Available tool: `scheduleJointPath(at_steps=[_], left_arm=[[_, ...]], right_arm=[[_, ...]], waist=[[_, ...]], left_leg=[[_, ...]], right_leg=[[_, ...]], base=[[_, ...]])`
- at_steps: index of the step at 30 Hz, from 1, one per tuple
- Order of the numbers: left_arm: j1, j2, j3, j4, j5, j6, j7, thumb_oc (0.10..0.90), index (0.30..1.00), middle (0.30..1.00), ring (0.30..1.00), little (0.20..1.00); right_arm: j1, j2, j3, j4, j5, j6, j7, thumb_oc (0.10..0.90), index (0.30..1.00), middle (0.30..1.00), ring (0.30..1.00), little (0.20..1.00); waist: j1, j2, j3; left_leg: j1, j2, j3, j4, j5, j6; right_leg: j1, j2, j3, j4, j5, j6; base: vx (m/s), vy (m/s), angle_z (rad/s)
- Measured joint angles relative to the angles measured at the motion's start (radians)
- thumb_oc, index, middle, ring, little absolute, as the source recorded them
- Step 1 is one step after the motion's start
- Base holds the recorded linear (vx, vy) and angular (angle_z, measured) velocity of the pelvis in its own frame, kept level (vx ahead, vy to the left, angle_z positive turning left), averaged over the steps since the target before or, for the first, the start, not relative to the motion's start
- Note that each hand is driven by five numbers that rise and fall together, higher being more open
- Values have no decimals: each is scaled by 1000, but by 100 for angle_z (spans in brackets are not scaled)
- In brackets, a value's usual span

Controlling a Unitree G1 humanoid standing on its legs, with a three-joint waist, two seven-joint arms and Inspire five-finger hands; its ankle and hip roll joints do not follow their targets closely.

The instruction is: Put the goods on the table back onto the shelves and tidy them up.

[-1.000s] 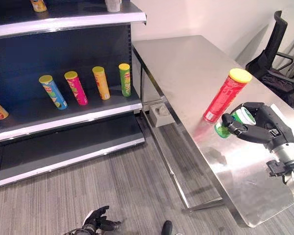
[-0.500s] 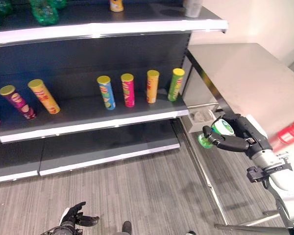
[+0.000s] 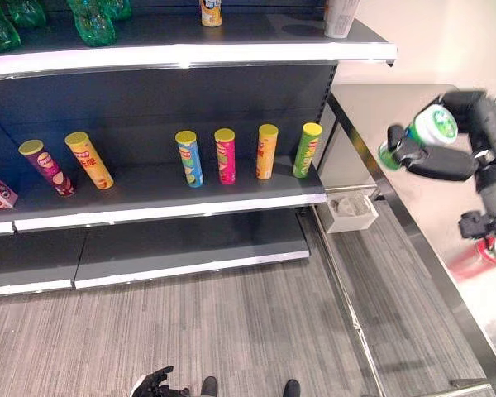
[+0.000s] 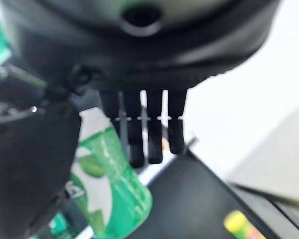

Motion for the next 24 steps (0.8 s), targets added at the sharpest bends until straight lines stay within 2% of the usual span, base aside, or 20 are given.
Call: scheduleJointPath(at_steps=[1, 5, 6, 7, 8, 10, 11, 12, 13, 14, 15, 16, 17, 18, 19, 20, 21, 22, 23, 24], left_arm=[[-9, -2, -1, 16, 0, 1, 1, 800, 900, 900, 900, 900], [-29, 6, -1, 4, -10, 0, -2, 800, 900, 900, 900, 900], [-39, 11, 16, 3, -32, -1, -2, 800, 900, 900, 900, 900], [-72, 29, 18, 28, -48, 1, 0, 800, 900, 900, 900, 900], [-71, 34, 16, 33, -48, 1, 2, 800, 900, 900, 900, 900], [-28, 39, -3, 50, -48, 10, 0, 800, 900, 900, 900, 900], [-7, 37, -12, 52, -48, 24, 0, 800, 900, 900, 900, 900], [3, 34, -25, 65, -46, 23, -2, 800, 900, 900, 900, 900], [-19, 32, -39, 124, -45, 22, -1, 800, 900, 900, 900, 900], [-56, 26, -51, 158, -41, 30, 1, 800, 900, 900, 900, 900], [-71, 25, -72, 150, -38, 32, 4, 800, 900, 900, 900, 900], [-49, 21, -83, 114, -37, 32, 0, 800, 900, 900, 900, 900], [-23, 42, -53, 94, -36, 33, 7, 800, 900, 900, 900, 900], [-29, 49, -45, 92, -36, 33, 12, 800, 900, 900, 900, 900], [-87, 74, -60, 90, -25, 22, 19, 800, 900, 900, 900, 900], [-116, 100, -80, 80, -14, 14, 22, 800, 900, 900, 900, 900], [-151, 135, -75, 68, -13, -2, 22, 800, 900, 900, 900, 900], [-174, 155, -83, 63, -12, -1, 23, 800, 900, 900, 900, 900], [-183, 181, -84, 58, 1, -3, 24, 800, 900, 900, 900, 900], [-185, 190, -90, 59, 1, 1, 34, 800, 900, 900, 900, 900]], right_arm=[[-42, -61, 41, 4, 23, -5, 0, 400, 300, 300, 300, 300], [-193, -152, 158, 44, 114, -16, 10, 400, 300, 300, 300, 300], [-289, -180, 222, 83, 141, -24, 17, 400, 300, 300, 300, 300], [-456, -234, 369, 149, 155, -28, 19, 400, 300, 300, 300, 300], [-501, -256, 385, 146, 156, -33, 18, 400, 300, 300, 300, 300], [-513, -256, 370, 118, 169, -63, 15, 400, 300, 300, 300, 300], [-513, -258, 352, 102, 171, -75, 8, 400, 300, 300, 300, 300], [-500, -254, 334, 105, 172, -79, 7, 400, 300, 300, 300, 300], [-498, -203, 324, 140, 183, -80, -15, 400, 300, 300, 300, 300], [-512, -201, 352, 176, 201, -78, -32, 400, 300, 300, 300, 300], [-513, -233, 381, 211, 200, -67, -29, 400, 300, 300, 300, 300], [-510, -277, 423, 243, 200, -48, -27, 400, 300, 300, 300, 300], [-498, -246, 434, 211, 199, -50, -26, 400, 300, 300, 300, 300], [-498, -238, 433, 203, 199, -53, -26, 400, 300, 300, 300, 300], [-513, -207, 440, 189, 198, -48, -26, 400, 300, 300, 300, 300], [-518, -203, 448, 197, 198, -53, -28, 400, 300, 300, 300, 300], [-579, -203, 489, 227, 195, -60, -26, 400, 300, 300, 300, 300], [-665, -199, 544, 255, 195, -62, -31, 400, 300, 300, 300, 300], [-710, -197, 592, 292, 194, -61, -42, 400, 300, 300, 300, 300], [-710, -195, 613, 303, 194, -60, -45, 400, 300, 300, 300, 300]], waist=[[-3, 4, -5], [-3, -1, -3], [29, -7, 5], [39, -35, 34], [69, -42, 46], [68, -50, 51], [49, -49, 51], [38, -30, 45], [27, -26, 41], [25, -24, 43], [26, -4, 38], [44, 36, 25], [28, -42, -16], [22, -53, -23], [27, -48, -27], [37, -47, -32], [40, -56, -35], [47, -51, -36], [32, -37, -25], [28, -29, -15]], left_leg=[[-10, -2, -12, 7, 0, -1], [-103, -23, -24, 135, -7, -12], [-157, -25, -23, 232, -2, -36], [-261, -35, -12, 402, 46, -115], [-294, -10, 29, 452, 50, -124], [-262, 34, 116, 371, 0, -53], [-218, 38, 122, 272, 6, -54], [-193, 58, 110, 213, 16, -58], [-200, 78, 81, 142, 9, -62], [-218, 91, 81, -11, 22, -86], [-281, 118, 104, -11, 30, -95], [-275, 126, 151, 8, 60, -73], [-264, 2, 200, 51, 135, 6], [-259, -21, 201, 49, 129, 20], [-178, -78, 205, 23, 103, 90], [-113, -94, 207, 0, 82, 122], [-92, -109, 206, 0, 55, 154], [-80, -113, 227, 3, 40, 162], [-73, -99, 219, 39, 17, 193], [-37, -98, 229, 45, 4, 209]], right_leg=[[1, -1, -14, 0, -3, 3], [-1, -3, -16, 0, -18, -5], [4, 5, -36, 3, -34, -42], [13, -7, -44, -1, -49, -74], [28, 2, -48, -3, -52, -92], [40, 10, -70, -6, -56, -107], [36, 16, -76, -6, -58, -109], [39, 27, -71, -5, -55, -104], [34, 19, -48, -8, -70, -93], [27, 1, -44, -7, -79, -82], [33, -14, -45, -8, -81, -70], [89, -57, -50, -8, -100, -18], [118, -179, -42, -4, -132, -22], [124, -188, -42, 6, -95, -14], [129, -247, -70, 124, 8, 13], [105, -280, -62, 239, 10, 46], [38, -270, -23, 339, 13, 94], [-52, -297, 22, 488, 114, 108], [-167, -324, 34, 665, 243, 85], [-214, -341, -27, 717, 121, 126]], base=[[34, -97, 25], [-2, -93, 49], [28, -116, 103], [131, -50, 92], [191, 18, 53], [163, 105, 18], [260, 255, 20], [307, 308, 19], [248, 262, 11], [252, 304, 24], [280, 325, 11], [433, 505, 0], [400, 500, -14], [356, 511, 7], [198, 402, 19], [161, 398, 19], [149, 432, -10], [116, 304, -14], [132, 146, -15], [177, -9, 17]])
